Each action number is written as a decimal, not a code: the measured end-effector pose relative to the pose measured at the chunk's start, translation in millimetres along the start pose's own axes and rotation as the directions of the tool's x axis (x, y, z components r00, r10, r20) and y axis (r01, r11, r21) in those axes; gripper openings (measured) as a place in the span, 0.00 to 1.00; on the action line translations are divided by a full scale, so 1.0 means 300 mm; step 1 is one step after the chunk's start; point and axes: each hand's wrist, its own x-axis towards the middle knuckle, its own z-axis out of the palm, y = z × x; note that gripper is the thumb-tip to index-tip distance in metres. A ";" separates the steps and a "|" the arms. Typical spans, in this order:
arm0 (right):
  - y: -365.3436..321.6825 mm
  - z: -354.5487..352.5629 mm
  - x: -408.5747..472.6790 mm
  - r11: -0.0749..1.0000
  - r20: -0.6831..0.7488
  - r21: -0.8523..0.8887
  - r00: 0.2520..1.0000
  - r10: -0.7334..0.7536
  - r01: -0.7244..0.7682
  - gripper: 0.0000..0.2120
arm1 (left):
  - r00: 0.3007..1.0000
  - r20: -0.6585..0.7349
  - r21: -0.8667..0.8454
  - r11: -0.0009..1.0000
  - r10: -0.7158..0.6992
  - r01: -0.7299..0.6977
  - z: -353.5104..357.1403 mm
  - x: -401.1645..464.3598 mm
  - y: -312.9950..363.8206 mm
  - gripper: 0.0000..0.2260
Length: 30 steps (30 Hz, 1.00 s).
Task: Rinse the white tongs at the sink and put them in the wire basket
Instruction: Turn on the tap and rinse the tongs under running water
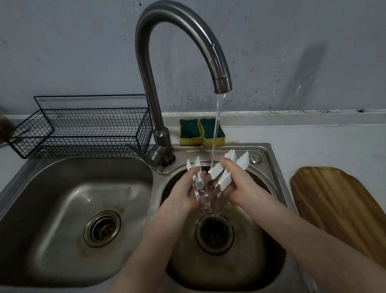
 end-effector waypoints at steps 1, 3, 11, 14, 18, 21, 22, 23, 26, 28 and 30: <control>0.003 0.005 -0.005 1.000 0.025 0.003 1.000 0.015 -0.015 0.26 | 1.000 0.012 -0.012 1.000 0.009 -0.009 0.002 0.022 0.009 0.11; 0.004 0.015 -0.017 0.999 0.064 -0.040 0.998 0.028 -0.026 0.16 | 0.999 0.029 0.021 1.000 0.022 -0.023 0.014 0.026 0.038 0.07; 0.025 0.018 -0.014 0.983 0.084 -0.131 0.990 -0.117 0.128 0.04 | 0.970 0.123 0.322 0.916 0.209 -0.238 -0.001 0.038 0.065 0.19; 0.049 -0.003 -0.014 0.966 0.078 -0.194 0.984 -0.162 0.174 0.02 | 0.975 0.090 0.397 0.890 0.204 -0.223 -0.020 0.040 0.045 0.18; 0.069 -0.034 -0.016 0.856 0.055 -0.391 0.937 -0.345 0.338 0.06 | 0.978 -0.009 0.444 0.877 0.210 -0.184 -0.036 0.031 0.032 0.17; 0.068 -0.054 -0.010 0.790 0.050 -0.462 0.901 -0.430 0.403 0.07 | 0.923 -0.112 0.498 0.825 0.367 -0.268 -0.058 0.018 0.071 0.22; 0.068 -0.062 -0.007 0.783 0.036 -0.470 0.896 -0.443 0.407 0.07 | 0.883 -0.164 0.512 0.803 0.440 -0.305 -0.073 0.011 0.091 0.21; 0.068 -0.069 -0.005 0.782 0.022 -0.471 0.892 -0.452 0.408 0.07 | 0.831 -0.204 0.523 0.775 0.517 -0.354 -0.091 0.008 0.111 0.19; 0.070 -0.089 -0.001 0.793 0.002 -0.459 0.893 -0.451 0.401 0.08 | 0.681 -0.296 0.600 0.685 0.669 -0.413 -0.139 -0.021 0.160 0.12; 0.073 -0.098 -0.002 0.796 0.004 -0.459 0.897 -0.442 0.394 0.08 | 0.616 -0.380 0.617 0.685 0.690 -0.388 -0.176 -0.028 0.170 0.12; 0.076 -0.103 -0.001 0.788 0.013 -0.469 0.896 -0.444 0.397 0.09 | 0.586 -0.456 0.596 0.719 0.670 -0.358 -0.206 -0.030 0.177 0.14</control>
